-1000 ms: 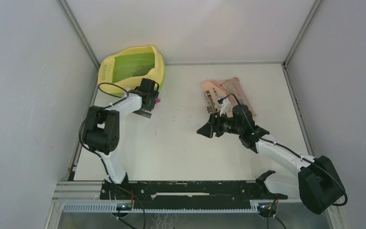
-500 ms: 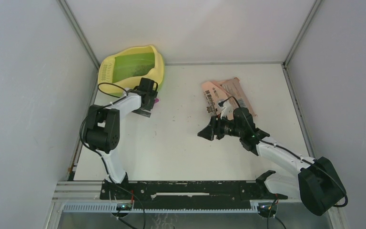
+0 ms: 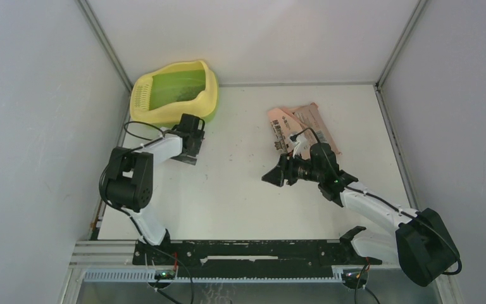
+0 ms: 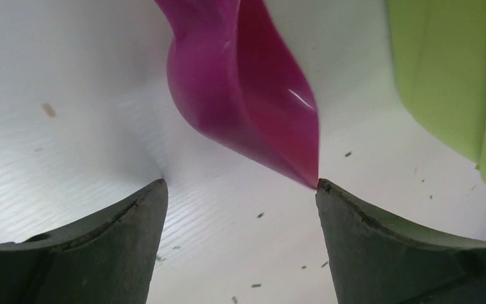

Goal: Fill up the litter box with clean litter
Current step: Adjust the spatula at the center of the board.

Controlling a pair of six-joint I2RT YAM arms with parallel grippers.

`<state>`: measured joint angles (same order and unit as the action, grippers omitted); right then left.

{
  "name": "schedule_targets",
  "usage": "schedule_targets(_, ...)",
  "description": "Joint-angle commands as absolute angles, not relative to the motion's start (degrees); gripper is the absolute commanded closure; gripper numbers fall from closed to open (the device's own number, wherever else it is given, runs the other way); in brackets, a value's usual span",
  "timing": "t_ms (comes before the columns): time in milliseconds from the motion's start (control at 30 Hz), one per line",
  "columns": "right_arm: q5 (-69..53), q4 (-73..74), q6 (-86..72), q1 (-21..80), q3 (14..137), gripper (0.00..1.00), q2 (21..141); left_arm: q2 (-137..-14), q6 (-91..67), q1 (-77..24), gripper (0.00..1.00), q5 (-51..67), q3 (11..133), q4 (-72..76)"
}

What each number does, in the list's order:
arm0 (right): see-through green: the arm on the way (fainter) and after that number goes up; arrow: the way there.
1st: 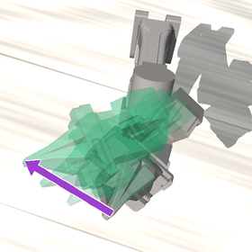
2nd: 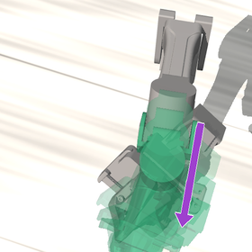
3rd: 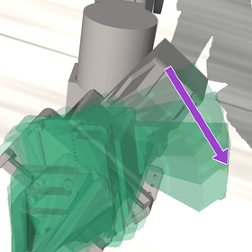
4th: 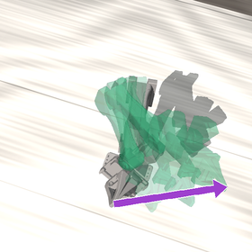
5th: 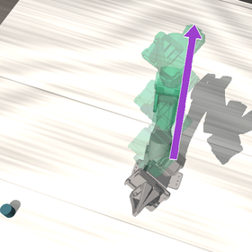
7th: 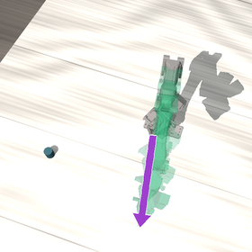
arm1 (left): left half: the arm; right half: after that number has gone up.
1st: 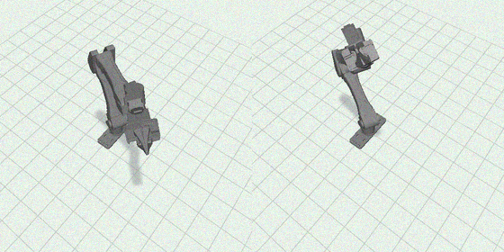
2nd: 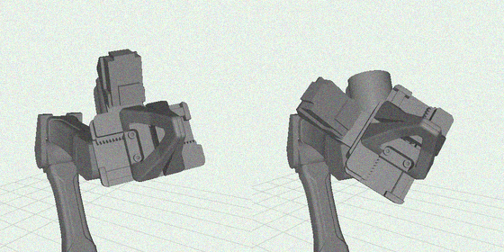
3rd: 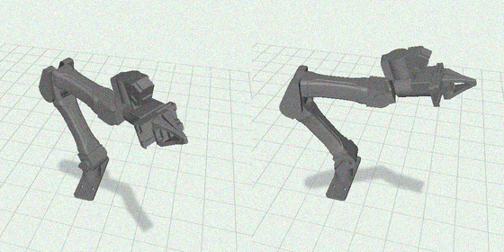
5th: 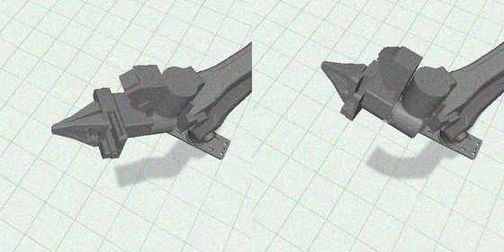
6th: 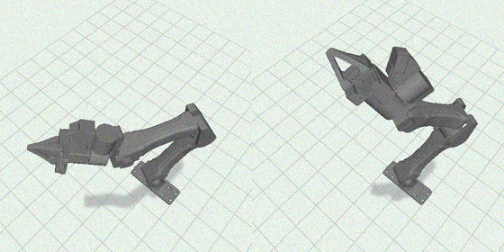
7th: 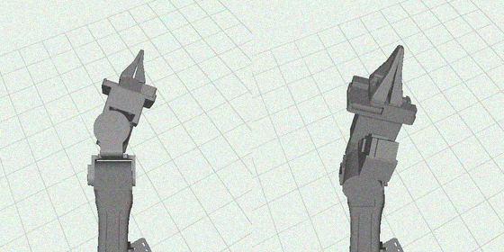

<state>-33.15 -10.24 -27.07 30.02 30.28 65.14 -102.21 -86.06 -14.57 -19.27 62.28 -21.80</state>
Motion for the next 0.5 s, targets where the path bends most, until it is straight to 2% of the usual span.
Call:
schedule_targets(0,-34.0,-14.9,-28.6,30.2,29.8,0.36,65.3,-95.7,-87.0,-14.0,0.10,-19.9,56.6,-20.7)
schedule_targets(467,-33.0,-17.0,-29.6,32.8,29.7,0.36,67.1,-85.8,-85.2,-11.9,0.09,-19.9,50.6,-20.1)
